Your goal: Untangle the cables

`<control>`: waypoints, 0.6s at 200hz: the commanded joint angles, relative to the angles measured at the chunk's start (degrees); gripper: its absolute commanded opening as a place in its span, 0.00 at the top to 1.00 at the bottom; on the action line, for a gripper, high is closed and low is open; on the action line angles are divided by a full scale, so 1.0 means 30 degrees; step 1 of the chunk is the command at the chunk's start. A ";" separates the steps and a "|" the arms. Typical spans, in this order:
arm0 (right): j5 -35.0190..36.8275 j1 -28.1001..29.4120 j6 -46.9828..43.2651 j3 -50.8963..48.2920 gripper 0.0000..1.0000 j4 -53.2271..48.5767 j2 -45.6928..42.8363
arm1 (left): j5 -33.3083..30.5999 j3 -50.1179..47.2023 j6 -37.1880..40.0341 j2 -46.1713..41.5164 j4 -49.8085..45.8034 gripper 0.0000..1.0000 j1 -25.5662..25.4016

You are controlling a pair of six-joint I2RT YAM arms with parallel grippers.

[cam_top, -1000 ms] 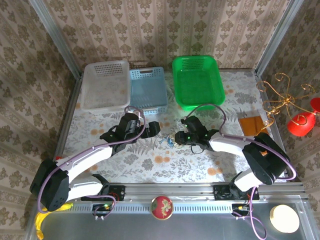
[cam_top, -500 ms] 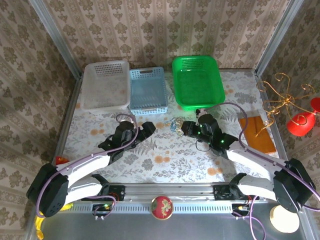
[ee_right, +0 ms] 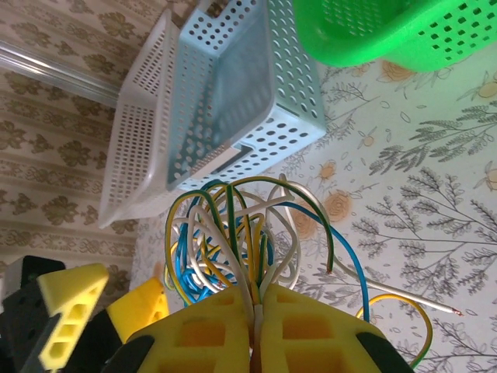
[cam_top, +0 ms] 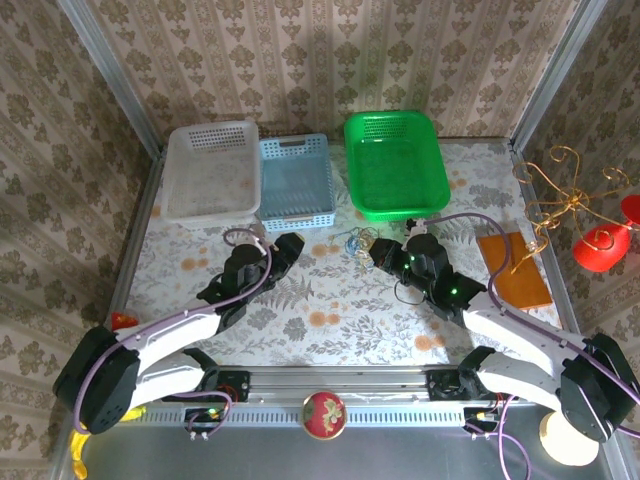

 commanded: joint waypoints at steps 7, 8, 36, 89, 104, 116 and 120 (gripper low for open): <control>-0.0053 0.0000 0.0871 -0.0097 0.90 0.1545 -0.0287 | 0.0174 0.0567 -0.0799 0.1375 0.2984 0.44 -0.0277; -0.0074 0.0000 0.0877 -0.0097 0.90 0.1549 -0.0287 | 0.0185 0.0577 -0.0812 0.1435 0.3069 0.44 -0.0286; -0.0240 0.0066 0.1157 -0.0064 0.90 0.1927 -0.0142 | 0.0258 0.0834 -0.1227 0.2903 0.5225 0.51 -0.0532; -0.0300 0.0170 0.1367 -0.0125 0.90 0.2278 0.0178 | -0.0121 0.1112 -0.1704 0.4174 0.7043 0.54 -0.0905; -0.0329 0.0176 0.1455 -0.0154 0.90 0.2401 0.0266 | -0.0128 0.1199 -0.1711 0.4239 0.7136 0.54 -0.0939; -0.0415 0.0184 0.1465 -0.0127 0.90 0.2504 0.0356 | -0.0120 0.1256 -0.1733 0.4325 0.7229 0.54 -0.0989; -0.0442 0.0191 0.1492 -0.0110 0.90 0.2494 0.0383 | -0.0145 0.1260 -0.1748 0.4361 0.7289 0.55 -0.0997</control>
